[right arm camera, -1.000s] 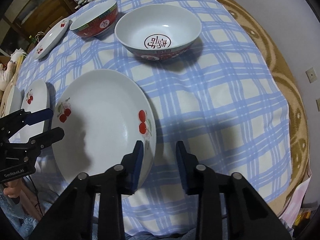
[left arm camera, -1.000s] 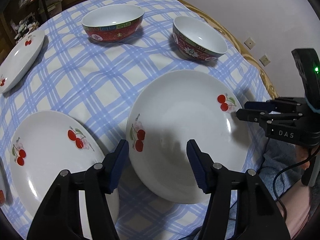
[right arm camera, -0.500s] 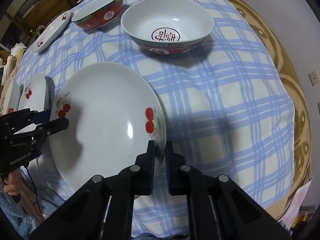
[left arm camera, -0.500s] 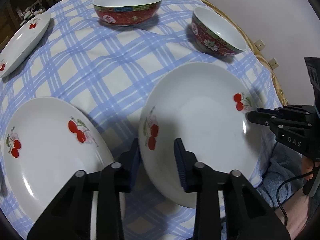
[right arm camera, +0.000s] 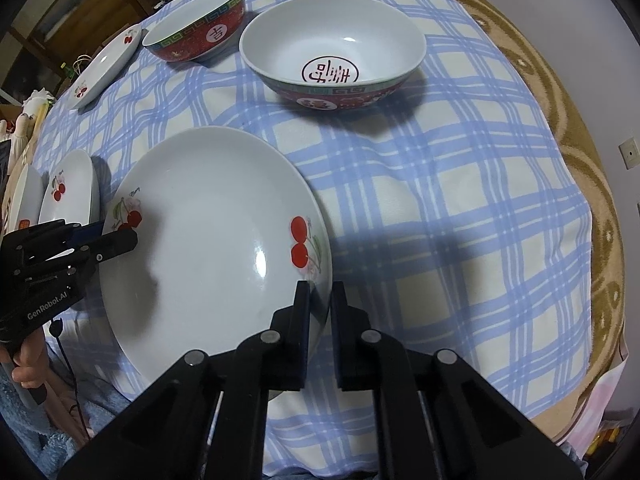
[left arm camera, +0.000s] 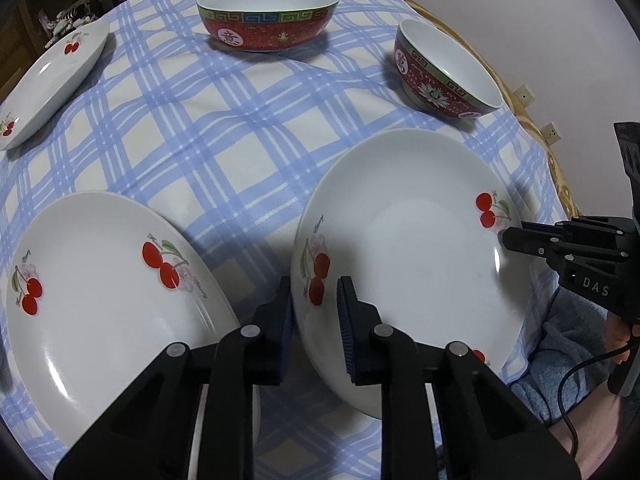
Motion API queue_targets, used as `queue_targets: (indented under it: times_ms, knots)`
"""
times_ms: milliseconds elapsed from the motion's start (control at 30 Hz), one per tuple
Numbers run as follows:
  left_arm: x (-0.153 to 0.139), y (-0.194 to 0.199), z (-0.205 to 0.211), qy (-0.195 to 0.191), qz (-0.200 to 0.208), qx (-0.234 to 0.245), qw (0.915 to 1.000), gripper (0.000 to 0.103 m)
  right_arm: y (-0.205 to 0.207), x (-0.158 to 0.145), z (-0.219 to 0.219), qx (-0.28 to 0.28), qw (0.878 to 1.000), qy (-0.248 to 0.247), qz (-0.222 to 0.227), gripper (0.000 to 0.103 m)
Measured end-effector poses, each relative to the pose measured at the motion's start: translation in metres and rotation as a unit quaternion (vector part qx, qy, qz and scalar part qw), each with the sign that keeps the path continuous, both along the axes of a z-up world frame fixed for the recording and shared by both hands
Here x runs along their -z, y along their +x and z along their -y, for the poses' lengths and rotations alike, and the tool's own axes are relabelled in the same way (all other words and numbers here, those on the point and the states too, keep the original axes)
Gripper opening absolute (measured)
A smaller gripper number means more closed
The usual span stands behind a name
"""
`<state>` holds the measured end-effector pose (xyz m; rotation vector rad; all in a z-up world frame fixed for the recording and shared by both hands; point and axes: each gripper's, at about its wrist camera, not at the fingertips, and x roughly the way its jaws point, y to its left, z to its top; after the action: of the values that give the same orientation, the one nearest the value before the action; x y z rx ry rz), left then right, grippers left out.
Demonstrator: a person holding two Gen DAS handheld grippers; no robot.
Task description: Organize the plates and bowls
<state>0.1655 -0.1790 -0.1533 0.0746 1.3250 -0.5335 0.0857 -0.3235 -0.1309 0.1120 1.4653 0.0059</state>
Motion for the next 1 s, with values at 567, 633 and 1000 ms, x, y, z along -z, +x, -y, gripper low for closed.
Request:
queue_targets:
  times_ms: [567,633,1000]
  knots:
    - [0.0055,-0.0006,0.0055,0.006,-0.003,0.004,1.0,0.021,0.0026,0.0028,-0.0009,0.001,1.0,0.005,-0.001,0.011]
    - [0.0062,-0.0002,0.0048,0.002,-0.006,0.003,1.0,0.021,0.0018,0.0025,0.0,0.001,1.0,0.005,-0.001,0.011]
    - [0.0058,0.0001,0.0006,-0.01,-0.001,-0.003,0.9999,0.021,0.0033,0.0067,-0.0012,0.015,1.0,-0.001,-0.006,0.013]
